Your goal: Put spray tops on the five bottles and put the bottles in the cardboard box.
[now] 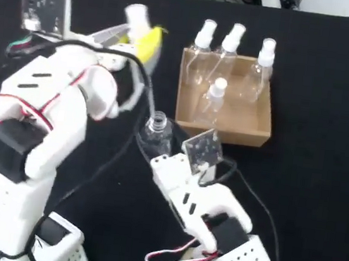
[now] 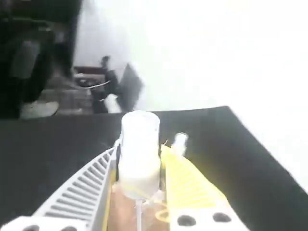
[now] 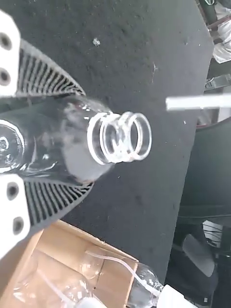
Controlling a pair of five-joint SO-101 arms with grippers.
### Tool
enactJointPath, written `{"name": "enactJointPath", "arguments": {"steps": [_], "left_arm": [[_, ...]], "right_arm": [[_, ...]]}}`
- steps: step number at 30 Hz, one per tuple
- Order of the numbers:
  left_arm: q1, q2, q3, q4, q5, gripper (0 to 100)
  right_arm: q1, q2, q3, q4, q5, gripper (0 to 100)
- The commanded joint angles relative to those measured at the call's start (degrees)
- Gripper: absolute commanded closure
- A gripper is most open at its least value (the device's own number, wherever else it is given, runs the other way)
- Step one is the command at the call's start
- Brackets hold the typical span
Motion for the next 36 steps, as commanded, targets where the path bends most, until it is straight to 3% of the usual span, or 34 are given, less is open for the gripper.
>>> {"name": "enactJointPath", "arguments": {"steps": [1,12,20,26,32,36], "left_arm": [[2.4,-0.6,-0.4,-4.0,0.6,97],[2.2,-0.6,8.9,-4.6,0.4,97],[2.2,-1.3,13.7,-11.8,0.4,97],[2.2,-1.3,9.3,-10.7,0.3,97],[2.2,-1.3,2.8,-2.2,-3.1,97],[2.2,-1.3,2.2,-1.1,-4.7,97]], "right_arm": [[-0.9,-1.4,-0.2,-1.4,-0.5,98.7],[-0.9,-1.5,-0.2,-1.4,-0.5,98.7],[-0.9,-1.5,-0.2,-1.4,-0.5,98.7],[-0.9,-1.5,-0.2,-1.4,-0.5,98.7],[-0.9,-1.5,-0.2,-1.4,-0.5,98.7],[-0.9,-1.5,-0.1,-1.4,-0.5,98.7]]}}
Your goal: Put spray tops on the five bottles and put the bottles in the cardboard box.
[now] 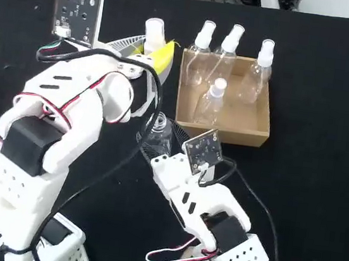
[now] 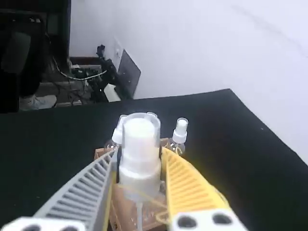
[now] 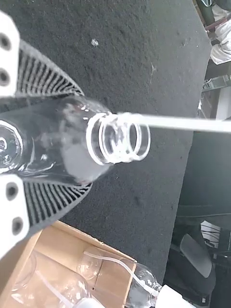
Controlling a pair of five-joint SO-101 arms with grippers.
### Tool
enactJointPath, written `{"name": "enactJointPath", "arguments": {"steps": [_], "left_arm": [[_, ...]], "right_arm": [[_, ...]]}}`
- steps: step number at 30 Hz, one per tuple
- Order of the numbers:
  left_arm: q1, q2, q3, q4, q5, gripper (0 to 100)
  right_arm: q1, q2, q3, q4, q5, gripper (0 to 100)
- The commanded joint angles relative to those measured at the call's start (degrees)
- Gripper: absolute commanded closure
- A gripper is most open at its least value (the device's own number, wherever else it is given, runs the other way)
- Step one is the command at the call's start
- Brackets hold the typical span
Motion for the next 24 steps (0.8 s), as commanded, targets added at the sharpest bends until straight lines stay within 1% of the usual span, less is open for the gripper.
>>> {"name": "enactJointPath", "arguments": {"steps": [1,5,11,14,17,24], "left_arm": [[0.2,-1.3,-3.6,1.0,-2.4,97],[0.2,-1.2,-2.1,-0.3,-2.4,97],[0.2,-1.2,-1.2,-6.3,-2.3,97],[0.2,-1.2,-0.7,-6.0,-2.3,97],[0.2,-1.1,0.6,-3.8,-2.4,97],[0.2,-1.3,7.3,-2.7,-2.4,97]], "right_arm": [[-0.9,-1.5,-0.1,-1.4,-0.5,98.7],[-0.9,-1.5,-0.1,-1.4,-0.5,98.7],[-0.9,-1.5,-0.1,-1.4,-0.5,98.7],[-0.9,-1.5,-0.1,-1.4,-0.5,98.7],[-0.9,-1.5,-0.1,-1.4,-0.5,98.7],[-0.9,-1.5,-0.1,-1.4,-0.5,98.7]]}}
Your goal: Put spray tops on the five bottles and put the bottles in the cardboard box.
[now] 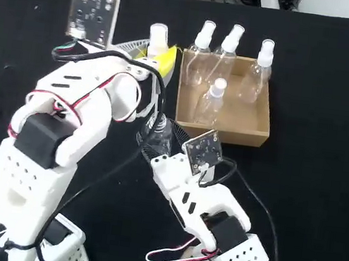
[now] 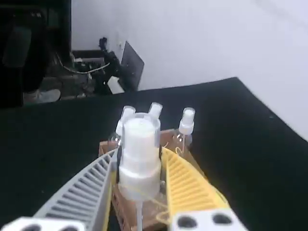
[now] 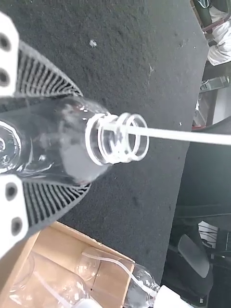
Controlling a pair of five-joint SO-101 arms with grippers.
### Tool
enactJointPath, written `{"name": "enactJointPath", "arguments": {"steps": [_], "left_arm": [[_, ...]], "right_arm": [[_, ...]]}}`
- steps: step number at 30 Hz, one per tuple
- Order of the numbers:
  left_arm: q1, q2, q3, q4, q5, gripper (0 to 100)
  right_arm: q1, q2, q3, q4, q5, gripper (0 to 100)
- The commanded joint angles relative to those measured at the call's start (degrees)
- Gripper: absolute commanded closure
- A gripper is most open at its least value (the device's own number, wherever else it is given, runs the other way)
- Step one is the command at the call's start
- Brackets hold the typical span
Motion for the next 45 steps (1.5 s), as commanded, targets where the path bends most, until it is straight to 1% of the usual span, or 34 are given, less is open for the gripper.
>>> {"name": "enactJointPath", "arguments": {"steps": [1,6,9,11,13,15,17,24,28,31,34,37,41,44,45], "left_arm": [[0.2,-1.2,3.4,0.2,-0.4,97],[0.3,-1.2,6.5,-0.2,-0.1,97],[0.8,-1.2,7.0,2.5,0.1,96],[0.8,-2.2,6.7,6.2,0.1,92],[0.8,-4.1,7.5,7.9,0.1,87],[0.7,-6.4,10.0,7.5,0.1,83],[0.7,-9.0,12.4,7.4,0.1,81],[0.2,-16.3,14.2,6.2,-0.5,80],[-2.9,-17.8,15.1,4.0,-4.1,81],[-4.6,-16.4,19.7,1.3,-6.3,81],[-4.8,-15.5,23.2,0.5,-9.0,81],[-7.2,-16.3,23.3,0.5,-9.2,81],[-10.4,-19.9,20.6,0.9,-9.2,81],[-14.5,-23.7,19.2,1.1,-9.4,81],[-16.7,-24.6,19.4,1.1,-9.5,81]], "right_arm": [[-0.9,-1.6,-0.1,-1.4,-0.5,98.7],[-0.9,-1.7,-0.1,-1.4,-0.5,98.7],[-0.9,-1.7,-0.1,-1.4,-0.5,98.7],[-0.9,-1.7,-0.1,-1.4,-0.5,98.7],[-0.9,-1.8,-0.2,-1.4,-0.5,98.7],[-0.9,-1.8,-0.2,-1.4,-0.5,98.7],[-0.9,-1.8,-0.2,-1.4,-0.5,98.7],[-0.9,-1.8,-0.2,-1.4,-0.5,98.7],[-0.9,-1.8,-0.2,-1.4,-0.5,98.7],[-0.9,-1.7,-0.2,-1.4,-0.5,98.7],[-0.9,-1.7,-0.2,-1.4,-0.5,98.7],[-0.9,-1.7,-0.2,-1.4,-0.5,98.7],[-0.8,-1.7,-0.1,-1.4,-0.5,98.7],[0.1,-1.9,-0.9,0.4,-0.1,98.7],[1.5,-1.9,-2.3,1.8,-0.1,98.7]]}}
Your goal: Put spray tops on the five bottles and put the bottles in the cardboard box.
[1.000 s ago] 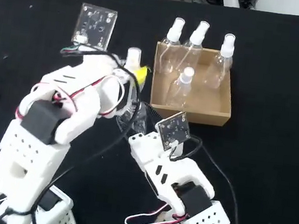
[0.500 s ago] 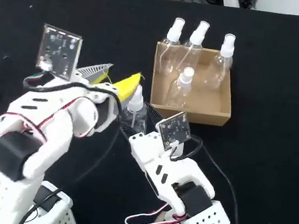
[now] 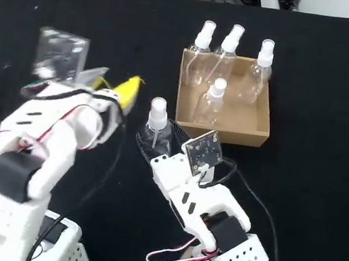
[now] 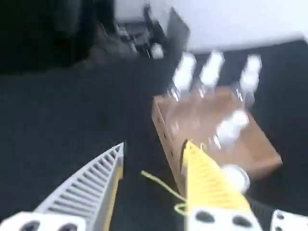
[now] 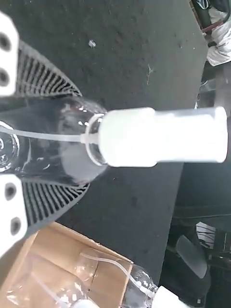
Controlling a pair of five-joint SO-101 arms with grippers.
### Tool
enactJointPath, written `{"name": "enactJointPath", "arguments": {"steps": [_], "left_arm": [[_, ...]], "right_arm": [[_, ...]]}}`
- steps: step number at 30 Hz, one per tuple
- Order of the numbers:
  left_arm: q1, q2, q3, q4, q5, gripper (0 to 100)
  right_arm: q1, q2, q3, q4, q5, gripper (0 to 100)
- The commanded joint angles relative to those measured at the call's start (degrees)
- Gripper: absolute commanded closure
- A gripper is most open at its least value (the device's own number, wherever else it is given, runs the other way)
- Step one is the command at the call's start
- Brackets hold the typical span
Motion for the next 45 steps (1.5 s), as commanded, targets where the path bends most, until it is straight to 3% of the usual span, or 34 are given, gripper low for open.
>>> {"name": "enactJointPath", "arguments": {"steps": [1,5,10,14,21,32,45], "left_arm": [[-8.4,-5.5,-2.5,-0.4,-0.7,81],[-15.7,-5.8,11.2,-4.2,-0.7,81],[-17.7,-6.5,34.9,-23.1,-0.5,81],[-17.6,-6.5,45.7,-35.3,4.2,81],[-17.6,-6.5,53.1,-43.7,9.1,81],[-17.3,-6.1,58.4,-49.4,9.1,81],[-17.3,-6.0,58.5,-49.1,9.1,81]], "right_arm": [[3.6,-1.9,-4.4,3.7,0.1,98.7],[16.8,-1.4,-14.8,12.0,0.0,98.7],[34.0,-1.2,-19.9,11.2,0.1,98.7],[42.6,-1.2,-21.0,10.3,2.5,98.7],[44.3,6.0,-12.5,-8.5,4.9,98.7],[44.1,36.7,-11.4,-36.6,4.8,98.7],[44.1,50.9,-11.6,-43.9,4.8,98.6]]}}
